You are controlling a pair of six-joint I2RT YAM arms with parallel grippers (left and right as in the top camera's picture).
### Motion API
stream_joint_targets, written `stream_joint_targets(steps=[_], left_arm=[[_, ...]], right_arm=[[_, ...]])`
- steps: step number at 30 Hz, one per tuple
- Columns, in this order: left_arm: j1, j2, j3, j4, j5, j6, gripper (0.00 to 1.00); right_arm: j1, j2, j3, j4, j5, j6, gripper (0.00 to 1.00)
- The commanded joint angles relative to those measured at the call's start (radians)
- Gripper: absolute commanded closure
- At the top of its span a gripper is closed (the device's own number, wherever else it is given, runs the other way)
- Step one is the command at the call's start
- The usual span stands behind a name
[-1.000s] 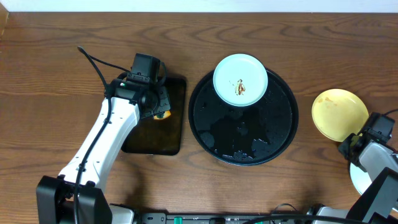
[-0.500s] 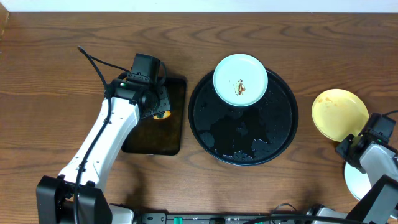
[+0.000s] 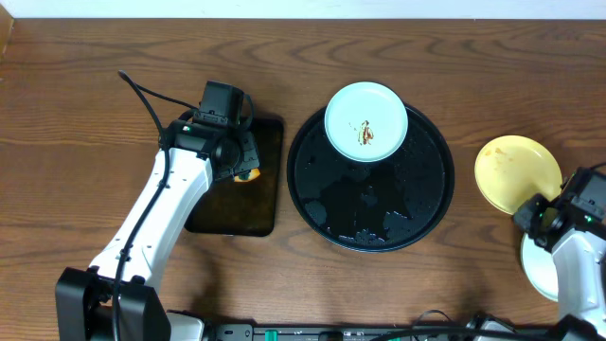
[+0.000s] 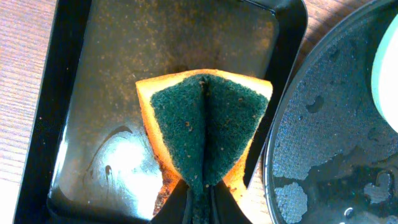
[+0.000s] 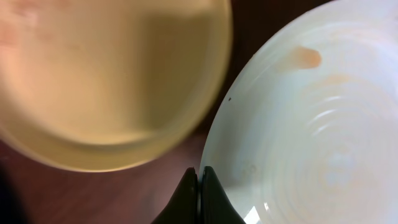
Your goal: Clean dirty plates on tray and stack at the side
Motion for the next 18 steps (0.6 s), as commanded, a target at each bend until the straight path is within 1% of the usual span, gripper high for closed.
stream_joint_targets(steps=[1, 8, 18], left_arm=[[0.002, 0.006, -0.004, -0.003, -0.012, 0.016, 0.92], [0.002, 0.006, -0.004, -0.003, -0.012, 0.016, 0.92], [0.002, 0.006, -0.004, -0.003, -0.012, 0.016, 0.92]], right_arm=[[0.041, -0.015, 0.061, -0.015, -0.040, -0.034, 0.99], [0.126, -0.015, 0.152, -0.015, -0.016, -0.046, 0.99], [0.185, -0.015, 0.267, 0.011, 0.006, -0.106, 0.99]])
